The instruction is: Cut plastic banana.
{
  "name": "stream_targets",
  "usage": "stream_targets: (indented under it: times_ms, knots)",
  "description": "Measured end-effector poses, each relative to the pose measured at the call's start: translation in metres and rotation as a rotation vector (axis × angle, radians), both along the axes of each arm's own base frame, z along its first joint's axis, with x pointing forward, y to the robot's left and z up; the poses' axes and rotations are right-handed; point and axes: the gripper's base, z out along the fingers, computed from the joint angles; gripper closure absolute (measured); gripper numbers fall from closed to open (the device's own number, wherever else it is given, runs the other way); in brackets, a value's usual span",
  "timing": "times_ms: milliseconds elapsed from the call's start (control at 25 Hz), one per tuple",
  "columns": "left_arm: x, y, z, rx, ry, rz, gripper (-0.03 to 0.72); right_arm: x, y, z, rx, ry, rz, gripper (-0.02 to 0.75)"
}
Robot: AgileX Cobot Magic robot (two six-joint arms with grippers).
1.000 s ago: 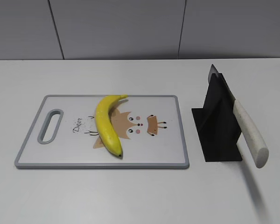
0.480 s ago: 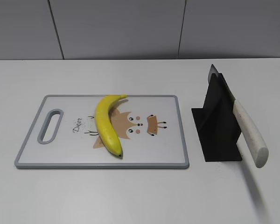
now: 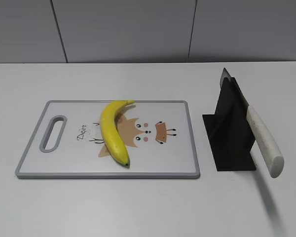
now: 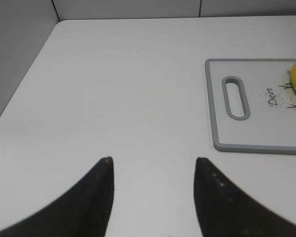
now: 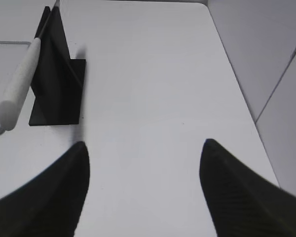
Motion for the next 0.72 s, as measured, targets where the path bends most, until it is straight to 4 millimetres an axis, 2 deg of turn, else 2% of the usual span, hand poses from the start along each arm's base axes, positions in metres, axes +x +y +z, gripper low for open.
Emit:
stream_targets:
  times_ms: [720]
  knots:
    - [0.0, 0.0, 0.0, 0.0, 0.0, 0.0, 0.179, 0.0, 0.0001, 0.0, -0.005, 0.0, -0.007, 0.195]
